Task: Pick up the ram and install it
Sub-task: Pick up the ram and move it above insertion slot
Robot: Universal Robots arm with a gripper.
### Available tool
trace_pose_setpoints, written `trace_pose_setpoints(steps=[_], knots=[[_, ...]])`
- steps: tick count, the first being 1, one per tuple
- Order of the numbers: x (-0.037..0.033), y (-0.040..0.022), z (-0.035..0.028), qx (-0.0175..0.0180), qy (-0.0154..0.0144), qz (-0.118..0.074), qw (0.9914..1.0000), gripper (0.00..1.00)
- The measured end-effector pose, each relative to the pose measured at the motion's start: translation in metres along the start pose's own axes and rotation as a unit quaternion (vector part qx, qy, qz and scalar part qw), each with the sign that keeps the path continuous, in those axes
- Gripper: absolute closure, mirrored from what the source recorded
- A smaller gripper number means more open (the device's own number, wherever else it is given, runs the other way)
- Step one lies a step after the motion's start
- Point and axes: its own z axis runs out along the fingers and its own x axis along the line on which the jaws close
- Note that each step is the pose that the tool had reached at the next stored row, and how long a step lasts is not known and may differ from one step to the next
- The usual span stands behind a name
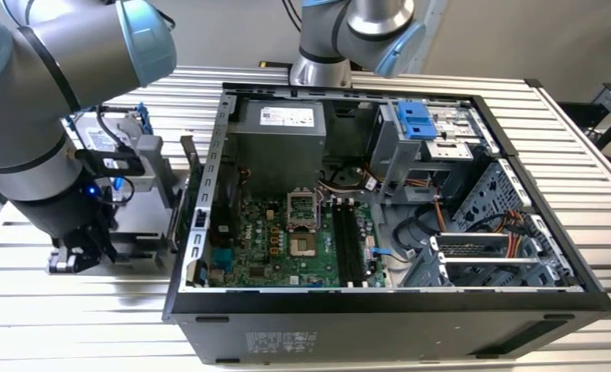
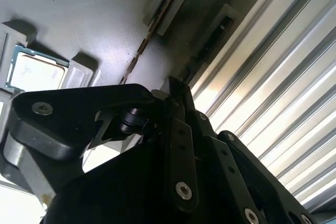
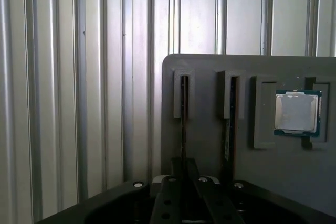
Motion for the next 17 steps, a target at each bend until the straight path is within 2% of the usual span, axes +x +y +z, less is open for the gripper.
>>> trace_pose_setpoints(steps=[9,14,17], knots=[[-0.0006,0.0003,-0.0321,0.0000,0.0000,0.000,1.00000,1.00],[-0.0012,0.0005,-0.0467,0.0000,0.0000,0.000,1.00000,1.00],[-0.0013,0.0006,-0.0533,0.0000,0.0000,0.000,1.00000,1.00]])
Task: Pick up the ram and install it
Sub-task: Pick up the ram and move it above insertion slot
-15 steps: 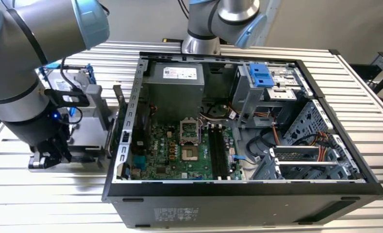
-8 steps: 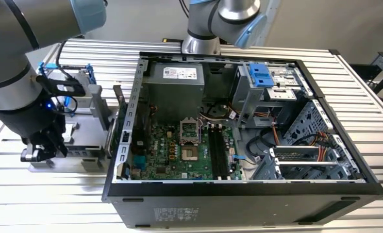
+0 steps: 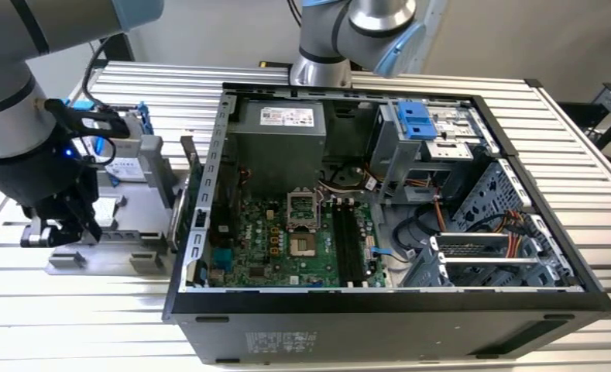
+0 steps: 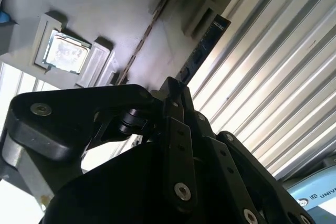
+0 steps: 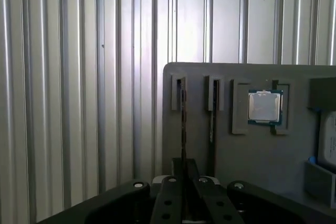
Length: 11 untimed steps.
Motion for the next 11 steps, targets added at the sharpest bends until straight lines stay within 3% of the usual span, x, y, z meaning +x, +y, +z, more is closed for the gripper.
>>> trace_pose_setpoints(steps=[11], knots=[[-0.0003,0.0002,-0.0221,0.0000,0.0000,0.000,1.00000,1.00]])
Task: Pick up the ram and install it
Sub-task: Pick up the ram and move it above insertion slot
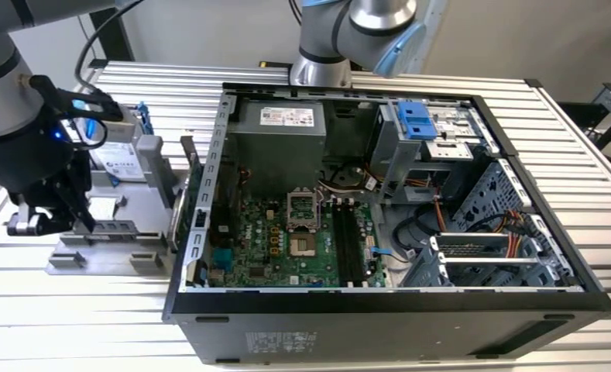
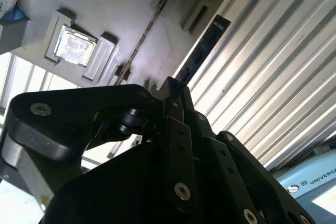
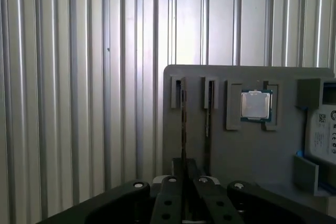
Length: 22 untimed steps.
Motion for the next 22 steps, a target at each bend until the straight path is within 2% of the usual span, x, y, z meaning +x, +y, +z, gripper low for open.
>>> trace_pose_setpoints(steps=[5,22], knots=[[-0.0002,0.0001,-0.0102,0.0000,0.0000,0.000,1.00000,1.00],[-0.0008,0.0004,-0.0542,0.0000,0.0000,0.000,1.00000,1.00]])
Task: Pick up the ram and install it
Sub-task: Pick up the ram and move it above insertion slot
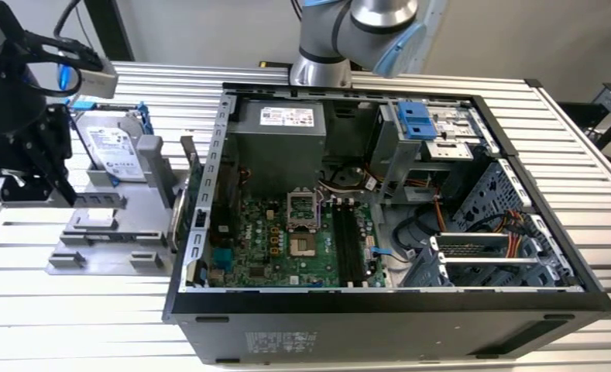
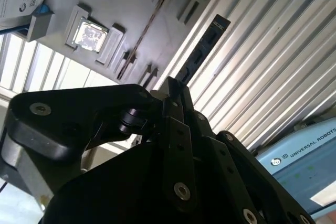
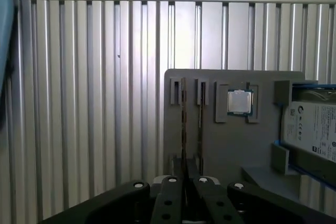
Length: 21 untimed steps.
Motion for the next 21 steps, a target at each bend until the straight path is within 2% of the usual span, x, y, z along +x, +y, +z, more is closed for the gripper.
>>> trace_pose_setpoints(steps=[21], knots=[[-0.0006,0.0003,-0.0435,0.0000,-0.0001,0.000,1.00000,1.00]])
